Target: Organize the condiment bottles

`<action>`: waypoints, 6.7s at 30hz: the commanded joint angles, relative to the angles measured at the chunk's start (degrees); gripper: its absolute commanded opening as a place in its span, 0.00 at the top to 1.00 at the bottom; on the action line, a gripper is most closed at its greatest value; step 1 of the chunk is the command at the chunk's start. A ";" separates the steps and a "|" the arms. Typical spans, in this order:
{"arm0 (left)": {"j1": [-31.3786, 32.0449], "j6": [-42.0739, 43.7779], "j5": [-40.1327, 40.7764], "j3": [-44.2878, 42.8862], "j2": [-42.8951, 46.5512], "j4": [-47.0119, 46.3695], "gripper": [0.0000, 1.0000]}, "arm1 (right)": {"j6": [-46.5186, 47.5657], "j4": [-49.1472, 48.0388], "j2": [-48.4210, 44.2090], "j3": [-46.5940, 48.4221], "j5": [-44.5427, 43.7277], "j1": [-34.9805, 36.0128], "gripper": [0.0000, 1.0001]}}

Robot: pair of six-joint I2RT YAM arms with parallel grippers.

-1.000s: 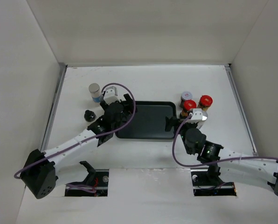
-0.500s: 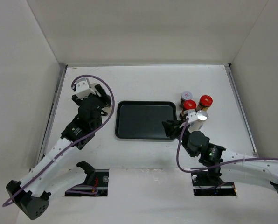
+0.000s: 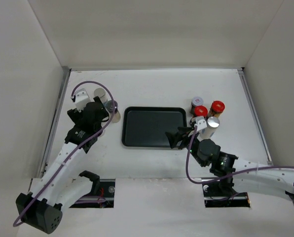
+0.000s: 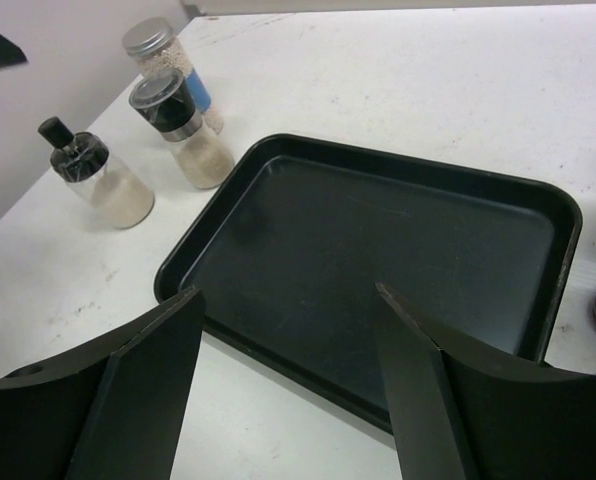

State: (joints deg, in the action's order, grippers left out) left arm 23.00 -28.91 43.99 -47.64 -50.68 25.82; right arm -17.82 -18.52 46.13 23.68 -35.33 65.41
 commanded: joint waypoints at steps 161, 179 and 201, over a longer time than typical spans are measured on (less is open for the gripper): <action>4.98 0.60 -4.27 5.71 -9.38 -18.28 0.63 | -5.29 -5.29 -3.68 -3.38 0.62 -11.31 0.19; 24.14 -1.51 -8.91 -6.58 -18.56 -23.26 0.64 | -5.64 -4.94 -4.12 -3.91 -0.96 -12.19 0.19; 22.04 4.91 -8.22 -15.03 -42.75 -37.78 0.63 | -6.08 -5.21 -5.61 -4.52 -0.44 -12.54 0.19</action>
State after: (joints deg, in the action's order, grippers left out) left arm 45.95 -24.84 34.04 -59.48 -94.39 -5.15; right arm -23.16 -21.08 41.21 19.64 -35.55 53.15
